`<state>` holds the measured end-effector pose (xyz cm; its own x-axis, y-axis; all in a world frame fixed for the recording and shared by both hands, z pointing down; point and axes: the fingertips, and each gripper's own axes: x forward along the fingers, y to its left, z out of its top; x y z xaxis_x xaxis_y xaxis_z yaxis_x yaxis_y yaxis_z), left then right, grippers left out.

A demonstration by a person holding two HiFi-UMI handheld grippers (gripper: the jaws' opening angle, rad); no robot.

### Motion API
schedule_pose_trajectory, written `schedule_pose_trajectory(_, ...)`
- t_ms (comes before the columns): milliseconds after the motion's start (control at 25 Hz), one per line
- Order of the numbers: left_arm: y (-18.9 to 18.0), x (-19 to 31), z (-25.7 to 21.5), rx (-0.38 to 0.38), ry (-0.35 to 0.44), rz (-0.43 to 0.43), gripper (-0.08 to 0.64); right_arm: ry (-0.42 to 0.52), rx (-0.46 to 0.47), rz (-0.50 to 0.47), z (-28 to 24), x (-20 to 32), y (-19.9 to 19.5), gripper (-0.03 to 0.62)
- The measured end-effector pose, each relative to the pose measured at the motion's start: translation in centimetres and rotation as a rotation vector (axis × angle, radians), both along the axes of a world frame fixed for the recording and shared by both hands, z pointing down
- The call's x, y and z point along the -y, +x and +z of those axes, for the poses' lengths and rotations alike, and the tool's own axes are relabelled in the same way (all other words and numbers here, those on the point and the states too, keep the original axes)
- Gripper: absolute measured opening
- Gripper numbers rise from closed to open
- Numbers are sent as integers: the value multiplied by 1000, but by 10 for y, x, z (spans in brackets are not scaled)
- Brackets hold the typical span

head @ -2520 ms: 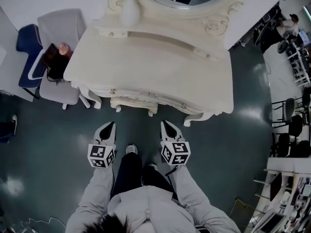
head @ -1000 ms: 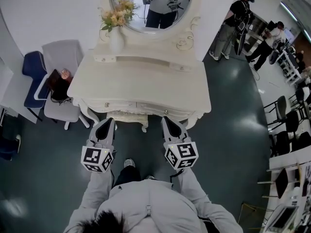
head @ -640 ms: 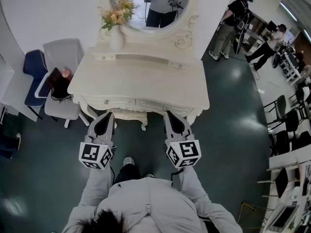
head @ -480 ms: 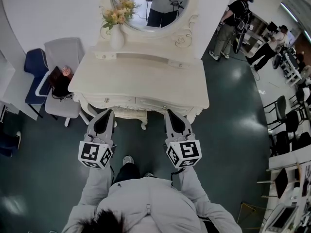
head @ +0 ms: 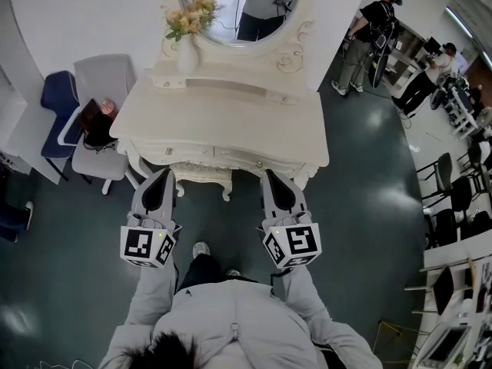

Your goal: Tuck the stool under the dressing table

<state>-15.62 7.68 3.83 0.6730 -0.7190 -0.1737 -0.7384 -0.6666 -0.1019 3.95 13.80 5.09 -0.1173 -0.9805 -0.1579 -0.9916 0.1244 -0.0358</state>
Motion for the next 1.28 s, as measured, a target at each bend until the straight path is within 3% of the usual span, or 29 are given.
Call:
schedule_pose_trajectory(400, -10, -17, -7, -25, 11, -53, 6, 21, 5, 10, -4, -18, 3, 2)
schedule_pose_trajectory(1280, 6, -16, -6, -28, 16, -51, 6, 18, 5, -2, 2, -14, 13, 2)
